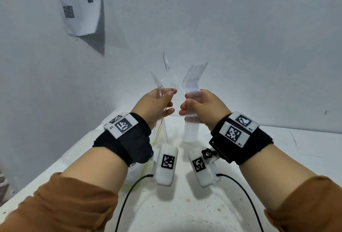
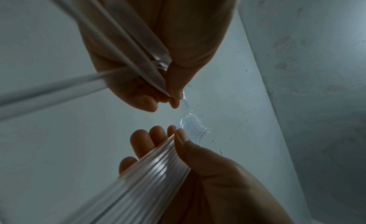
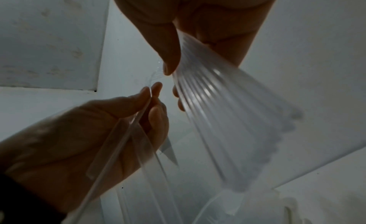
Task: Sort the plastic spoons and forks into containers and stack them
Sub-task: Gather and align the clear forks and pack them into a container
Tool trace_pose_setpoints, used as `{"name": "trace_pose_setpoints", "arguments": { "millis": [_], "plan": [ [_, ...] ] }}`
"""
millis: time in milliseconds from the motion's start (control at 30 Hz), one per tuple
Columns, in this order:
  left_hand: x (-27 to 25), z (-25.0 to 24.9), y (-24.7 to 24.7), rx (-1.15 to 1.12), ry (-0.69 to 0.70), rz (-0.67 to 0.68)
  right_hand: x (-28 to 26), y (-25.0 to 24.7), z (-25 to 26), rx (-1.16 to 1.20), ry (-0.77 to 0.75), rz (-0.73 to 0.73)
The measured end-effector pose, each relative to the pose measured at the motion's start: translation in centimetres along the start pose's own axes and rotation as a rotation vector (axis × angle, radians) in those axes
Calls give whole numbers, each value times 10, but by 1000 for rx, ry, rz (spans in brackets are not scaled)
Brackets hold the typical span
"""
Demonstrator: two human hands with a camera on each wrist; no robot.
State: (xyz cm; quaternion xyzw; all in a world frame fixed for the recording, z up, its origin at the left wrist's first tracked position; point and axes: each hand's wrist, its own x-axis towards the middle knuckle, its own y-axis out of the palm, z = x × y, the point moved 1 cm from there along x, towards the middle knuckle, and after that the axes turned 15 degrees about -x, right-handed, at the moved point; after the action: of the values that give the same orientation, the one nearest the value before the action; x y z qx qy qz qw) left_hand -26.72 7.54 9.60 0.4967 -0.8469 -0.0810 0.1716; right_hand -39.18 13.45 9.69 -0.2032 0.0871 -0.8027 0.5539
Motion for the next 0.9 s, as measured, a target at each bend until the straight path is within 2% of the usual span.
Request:
{"name": "trace_pose_setpoints", "arguments": {
  "millis": [100,233,400,900],
  "plan": [
    [-1,4,7,4,-5,8,-2,-6,-3,56,17,15],
    [-2,10,16,139,61,-28,-5,-10,-5,109,12,43],
    [-3,12,24,219,108,-41,-8,-15,-4,77,-23,86],
    [1,2,31,264,106,1,-3,-24,5,43,-79,188]
  ]
}}
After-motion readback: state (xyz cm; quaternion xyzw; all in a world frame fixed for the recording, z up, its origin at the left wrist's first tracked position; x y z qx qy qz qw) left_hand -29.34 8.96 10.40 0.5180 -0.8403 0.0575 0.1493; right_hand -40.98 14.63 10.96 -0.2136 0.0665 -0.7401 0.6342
